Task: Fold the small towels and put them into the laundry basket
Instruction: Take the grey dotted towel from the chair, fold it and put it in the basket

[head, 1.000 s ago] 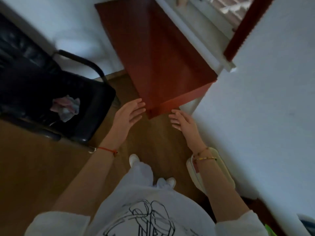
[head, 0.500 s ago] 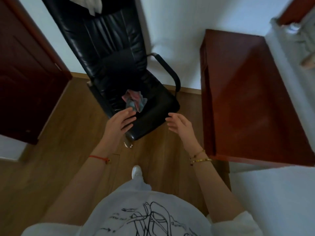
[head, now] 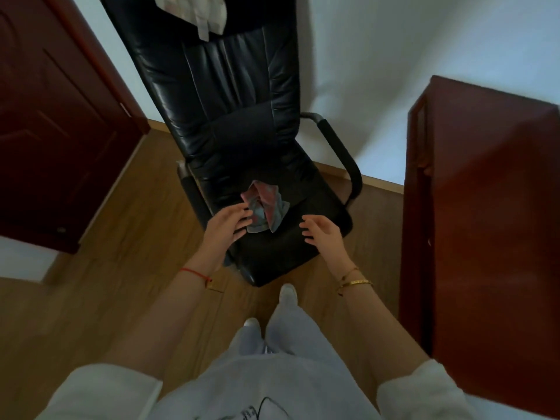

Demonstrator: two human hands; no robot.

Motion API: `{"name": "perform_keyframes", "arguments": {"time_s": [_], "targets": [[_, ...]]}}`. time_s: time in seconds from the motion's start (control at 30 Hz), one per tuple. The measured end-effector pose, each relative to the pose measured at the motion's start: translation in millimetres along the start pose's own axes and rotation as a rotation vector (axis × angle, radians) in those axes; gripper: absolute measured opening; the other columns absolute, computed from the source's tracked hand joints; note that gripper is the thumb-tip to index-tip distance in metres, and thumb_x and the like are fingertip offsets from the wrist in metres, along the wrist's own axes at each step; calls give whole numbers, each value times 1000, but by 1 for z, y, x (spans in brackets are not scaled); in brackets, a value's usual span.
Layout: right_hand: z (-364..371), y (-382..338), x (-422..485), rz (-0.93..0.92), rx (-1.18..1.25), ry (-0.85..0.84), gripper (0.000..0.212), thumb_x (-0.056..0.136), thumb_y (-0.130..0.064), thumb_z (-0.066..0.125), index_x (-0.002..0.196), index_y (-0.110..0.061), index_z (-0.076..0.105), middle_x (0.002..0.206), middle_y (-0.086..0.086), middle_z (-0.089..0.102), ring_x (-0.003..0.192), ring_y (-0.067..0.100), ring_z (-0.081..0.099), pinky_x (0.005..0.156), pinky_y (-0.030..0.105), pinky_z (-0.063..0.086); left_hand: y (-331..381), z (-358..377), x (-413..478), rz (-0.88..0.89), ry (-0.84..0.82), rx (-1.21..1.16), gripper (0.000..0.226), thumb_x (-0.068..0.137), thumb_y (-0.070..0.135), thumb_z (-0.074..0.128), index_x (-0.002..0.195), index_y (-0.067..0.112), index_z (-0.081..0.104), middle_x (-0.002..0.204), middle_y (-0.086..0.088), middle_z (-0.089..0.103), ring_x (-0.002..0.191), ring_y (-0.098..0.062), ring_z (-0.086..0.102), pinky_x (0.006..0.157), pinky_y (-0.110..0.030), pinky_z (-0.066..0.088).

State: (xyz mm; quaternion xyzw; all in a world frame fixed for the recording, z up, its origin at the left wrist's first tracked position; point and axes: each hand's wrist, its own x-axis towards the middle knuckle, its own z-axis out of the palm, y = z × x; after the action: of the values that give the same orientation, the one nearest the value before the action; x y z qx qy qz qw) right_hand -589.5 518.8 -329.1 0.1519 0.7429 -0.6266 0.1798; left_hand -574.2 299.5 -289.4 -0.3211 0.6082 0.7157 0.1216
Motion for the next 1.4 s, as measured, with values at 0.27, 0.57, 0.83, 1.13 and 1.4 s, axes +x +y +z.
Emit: {"name": "perform_keyframes", "arguments": {"time_s": [0.27,0.57,0.83,1.13,1.4], "targets": [[19,26,137,75,-206,-63,22,97,-23,56,113,-10,66,104,3,67,101,18,63,88,32,55,-40,14,130,-61,159,95,25,97,18,57,119,15,67,99,4,70,93,-11,66,95,-36,52],[65,141,238,74,-521,-139,27,86,-26,72,106,-9,69,103,5,74,94,15,68,63,2,41,-109,23,291,98,73,502,23,96,6,53,114,11,66,113,-1,69,113,-19,65,95,-24,49],[109,231,280,-43,-696,-112,42,75,-37,77,107,-17,59,104,-2,52,99,15,50,82,23,44,-114,54,438,457,-159,951,40,95,9,55,135,13,58,130,-11,63,125,-24,55,105,-28,41],[102,233,282,-81,-583,18,11,88,-21,65,95,-20,57,96,-3,60,82,3,52,66,6,37,-115,78,478,393,-325,1593,44,92,40,58,135,30,56,129,-4,59,128,-29,47,104,-47,34],[56,157,264,-104,-310,141,14,89,-13,65,89,-24,57,79,-13,62,75,-11,59,65,2,44,-49,60,410,333,-318,1127,19,75,21,83,86,16,67,83,1,68,88,-21,67,79,-31,53]]}}
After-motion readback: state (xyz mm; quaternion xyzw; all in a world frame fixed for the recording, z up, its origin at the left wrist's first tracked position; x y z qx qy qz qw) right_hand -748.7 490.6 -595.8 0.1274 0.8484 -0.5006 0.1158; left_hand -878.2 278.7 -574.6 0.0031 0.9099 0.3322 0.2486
